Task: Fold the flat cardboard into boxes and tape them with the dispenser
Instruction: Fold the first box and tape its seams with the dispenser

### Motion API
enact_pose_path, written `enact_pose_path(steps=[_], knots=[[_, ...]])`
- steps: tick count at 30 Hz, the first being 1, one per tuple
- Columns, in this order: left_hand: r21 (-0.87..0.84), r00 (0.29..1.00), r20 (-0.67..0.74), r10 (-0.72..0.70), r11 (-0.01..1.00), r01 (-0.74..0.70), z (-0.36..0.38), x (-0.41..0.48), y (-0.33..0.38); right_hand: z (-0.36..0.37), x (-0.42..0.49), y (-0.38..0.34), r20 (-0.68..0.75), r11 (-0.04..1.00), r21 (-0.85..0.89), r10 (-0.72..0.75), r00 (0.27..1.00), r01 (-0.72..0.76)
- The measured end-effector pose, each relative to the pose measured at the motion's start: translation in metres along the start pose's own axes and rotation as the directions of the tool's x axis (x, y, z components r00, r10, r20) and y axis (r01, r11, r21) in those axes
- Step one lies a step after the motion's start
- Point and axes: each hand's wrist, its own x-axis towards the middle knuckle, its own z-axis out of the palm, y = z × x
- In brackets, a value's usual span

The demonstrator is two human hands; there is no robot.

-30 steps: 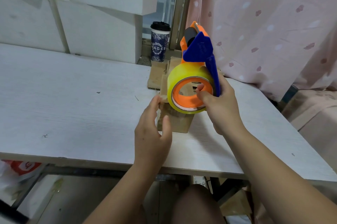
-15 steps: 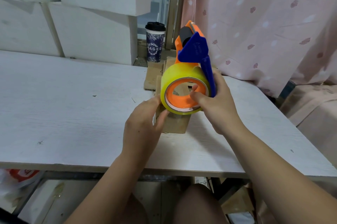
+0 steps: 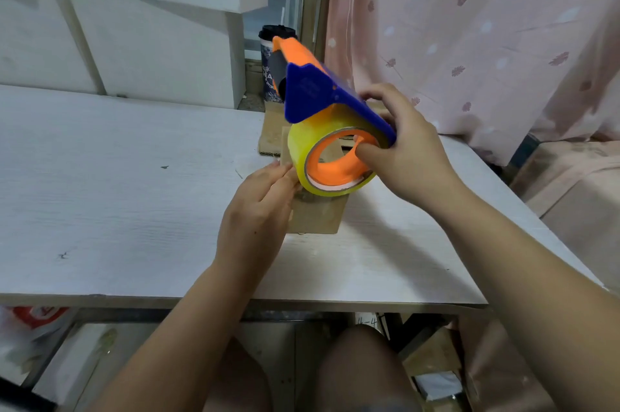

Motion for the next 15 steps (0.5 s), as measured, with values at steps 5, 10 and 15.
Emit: enact_pose_path(steps=[5,10,15], knots=[[0.005,0.999,0.039,0.007,1.0,-0.008,-0.001,0.001,-0.001,-0.019,0.004,0.005,0.001,0.982,-0.189,-0.013,1.0,0.013],[-0.019,0.987,0.158,-0.001,1.0,0.004,-0.003,-0.001,-0.004,-0.031,0.001,0.011,0.022,0.973,-0.232,-0.014,1.0,0.019],[-0.009,0.98,0.197,-0.014,1.0,0.016,-0.006,-0.002,-0.008,-0.037,-0.001,0.018,0.016,0.941,-0.327,-0.082,0.996,0.083]])
